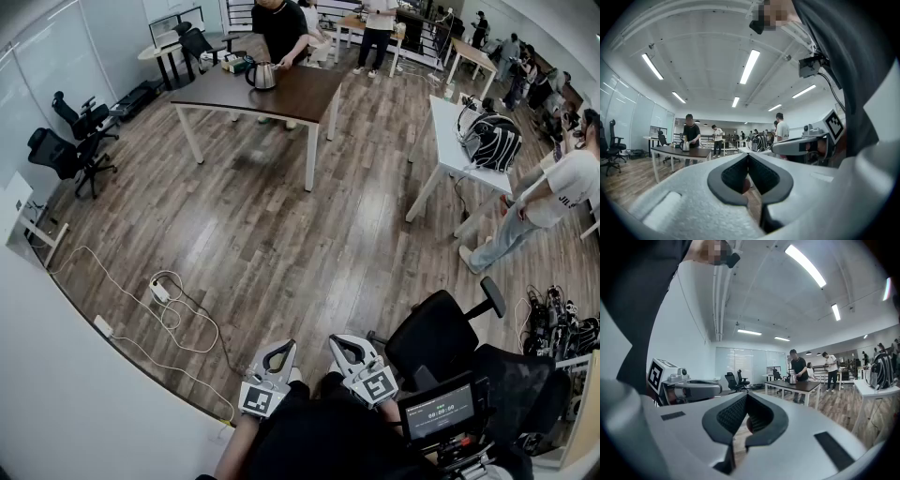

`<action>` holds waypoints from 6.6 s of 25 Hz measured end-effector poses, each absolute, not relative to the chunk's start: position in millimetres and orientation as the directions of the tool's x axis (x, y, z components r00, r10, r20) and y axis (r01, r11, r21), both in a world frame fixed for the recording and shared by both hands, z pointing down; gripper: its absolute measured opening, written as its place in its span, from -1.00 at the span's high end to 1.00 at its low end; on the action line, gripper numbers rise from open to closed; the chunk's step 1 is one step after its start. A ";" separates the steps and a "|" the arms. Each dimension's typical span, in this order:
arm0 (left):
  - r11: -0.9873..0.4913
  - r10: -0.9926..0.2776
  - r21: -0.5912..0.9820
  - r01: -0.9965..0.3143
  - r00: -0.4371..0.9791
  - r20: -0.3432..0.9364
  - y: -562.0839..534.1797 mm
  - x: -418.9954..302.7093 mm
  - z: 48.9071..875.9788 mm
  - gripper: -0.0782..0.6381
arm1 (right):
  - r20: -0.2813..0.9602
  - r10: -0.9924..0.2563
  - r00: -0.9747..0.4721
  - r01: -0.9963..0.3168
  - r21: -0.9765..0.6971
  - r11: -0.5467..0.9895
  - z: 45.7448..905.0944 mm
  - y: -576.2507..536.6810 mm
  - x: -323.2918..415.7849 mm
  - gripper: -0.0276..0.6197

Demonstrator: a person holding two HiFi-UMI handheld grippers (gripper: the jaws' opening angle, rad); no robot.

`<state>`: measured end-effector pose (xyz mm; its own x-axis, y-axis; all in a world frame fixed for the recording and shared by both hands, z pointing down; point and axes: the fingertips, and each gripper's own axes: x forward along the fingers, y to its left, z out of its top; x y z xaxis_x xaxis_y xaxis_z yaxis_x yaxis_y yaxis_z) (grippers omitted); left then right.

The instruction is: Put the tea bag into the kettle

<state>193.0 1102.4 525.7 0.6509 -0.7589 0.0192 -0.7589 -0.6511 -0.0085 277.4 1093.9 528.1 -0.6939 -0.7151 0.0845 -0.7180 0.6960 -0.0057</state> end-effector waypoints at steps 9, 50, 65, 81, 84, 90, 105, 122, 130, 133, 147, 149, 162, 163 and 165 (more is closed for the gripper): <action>-0.647 -0.763 -0.020 -0.762 0.647 0.023 1100.6 187.5 523.4 0.78 | 0.078 -0.726 -0.683 -0.730 -0.047 0.682 523.0 1091.1 282.1 0.90; -0.625 -0.780 -0.089 -0.775 0.619 0.090 889.9 209.3 515.8 0.78 | 0.032 -0.679 -0.733 -0.680 -0.027 0.733 534.5 878.3 287.4 0.90; -0.701 -0.710 -0.014 -0.713 0.697 0.103 763.3 219.7 529.2 0.78 | 0.094 -0.698 -0.710 -0.704 -0.053 0.709 553.2 745.4 291.2 0.90; -0.822 -0.568 -0.068 -0.566 0.823 0.017 607.0 102.9 510.5 0.78 | 0.114 -0.769 -0.629 -0.773 0.017 0.634 516.8 602.0 169.8 0.90; -0.809 -0.588 -0.044 -0.586 0.808 0.034 588.4 96.1 517.1 0.78 | 0.103 -0.765 -0.636 -0.769 0.001 0.640 523.0 583.7 167.7 0.90; -0.668 -0.742 -0.031 -0.744 0.662 0.103 517.1 82.2 533.3 0.78 | 0.133 -0.746 -0.653 -0.754 -0.020 0.657 533.4 515.0 173.3 0.90; -0.586 -0.810 -0.110 -0.803 0.583 0.061 368.4 142.1 504.2 0.78 | 0.052 -0.660 -0.750 -0.662 -0.067 0.747 531.2 340.8 222.4 0.90; -0.689 -0.724 -0.036 -0.724 0.686 0.072 196.5 83.1 524.2 0.78 | 0.128 -0.728 -0.673 -0.737 -0.040 0.674 538.8 180.7 177.8 0.90; -0.750 -0.662 -0.037 -0.661 0.749 0.031 106.4 34.9 518.7 0.78 | 0.153 -0.759 -0.633 -0.770 -0.026 0.638 538.9 99.8 137.6 0.90; -0.742 -0.670 -0.037 -0.669 0.741 0.036 77.6 18.4 524.2 0.78 | 0.167 -0.760 -0.629 -0.774 -0.040 0.632 544.4 78.7 128.7 0.90; -0.700 -0.709 -0.039 -0.713 0.688 0.154 -95.1 68.2 530.5 0.78 | 0.146 -0.697 -0.702 -0.712 -0.144 0.687 571.2 -124.8 165.4 0.90; -0.692 -0.714 -0.035 -0.721 0.676 0.186 -113.7 83.0 532.6 0.78 | 0.160 -0.688 -0.707 -0.707 -0.153 0.691 575.8 -149.4 179.8 0.90; -0.587 -0.807 -0.137 -0.798 0.562 0.183 -194.7 63.1 525.4 0.78 | 0.382 -0.669 -0.638 -0.770 -0.344 0.538 684.3 -286.3 213.4 0.90; -0.575 -0.813 -0.131 -0.808 0.545 0.203 -195.6 57.0 526.8 0.78 | 0.399 -0.662 -0.635 -0.770 -0.398 0.499 700.1 -295.7 215.2 0.90; -0.567 -0.818 -0.166 -0.807 0.527 0.231 -196.4 47.9 527.2 0.78 | 0.423 -0.638 -0.644 -0.752 -0.503 0.425 730.2 -310.4 215.7 0.89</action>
